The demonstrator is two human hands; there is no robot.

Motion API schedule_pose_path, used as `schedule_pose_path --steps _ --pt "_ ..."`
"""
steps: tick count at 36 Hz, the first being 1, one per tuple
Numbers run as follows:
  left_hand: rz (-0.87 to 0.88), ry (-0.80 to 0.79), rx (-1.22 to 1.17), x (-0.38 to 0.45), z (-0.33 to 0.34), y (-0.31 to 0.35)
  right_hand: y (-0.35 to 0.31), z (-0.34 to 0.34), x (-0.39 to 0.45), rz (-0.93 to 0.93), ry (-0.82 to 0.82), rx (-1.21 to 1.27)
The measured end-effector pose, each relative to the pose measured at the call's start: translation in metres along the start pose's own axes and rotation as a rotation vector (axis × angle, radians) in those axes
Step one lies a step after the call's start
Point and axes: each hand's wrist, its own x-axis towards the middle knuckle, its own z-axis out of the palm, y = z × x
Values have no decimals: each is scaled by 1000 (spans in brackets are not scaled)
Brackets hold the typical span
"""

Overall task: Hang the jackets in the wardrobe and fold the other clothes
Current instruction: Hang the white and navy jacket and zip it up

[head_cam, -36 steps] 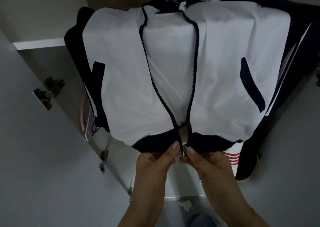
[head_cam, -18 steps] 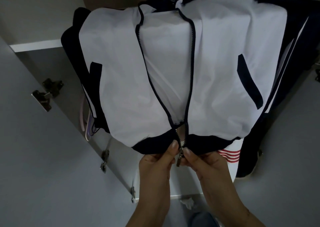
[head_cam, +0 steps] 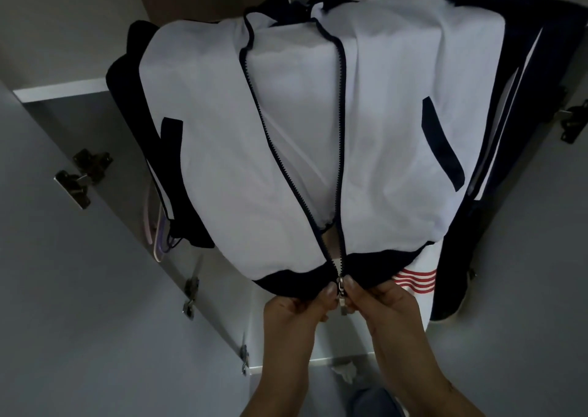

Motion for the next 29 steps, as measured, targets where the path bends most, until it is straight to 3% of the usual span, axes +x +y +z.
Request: schedule_pose_path --steps 4,7,9,13,18,26,29 --pt "-47 -5 44 4 -5 -7 5 -3 1 84 -20 -39" --pt "-76 25 56 9 -10 -14 10 -5 5 281 -20 -102" --pt "-79 42 68 12 -13 -17 12 -7 4 374 -103 -221" --pt "-63 26 94 15 -17 -20 15 -10 -2 367 -229 -313" --pt "-36 31 122 15 -19 -22 7 -6 2 323 -192 -224" --pt "66 77 168 19 -18 -15 -36 17 37 592 -258 27" --pt "112 102 153 23 -20 -9 -48 29 44 583 -314 -14"
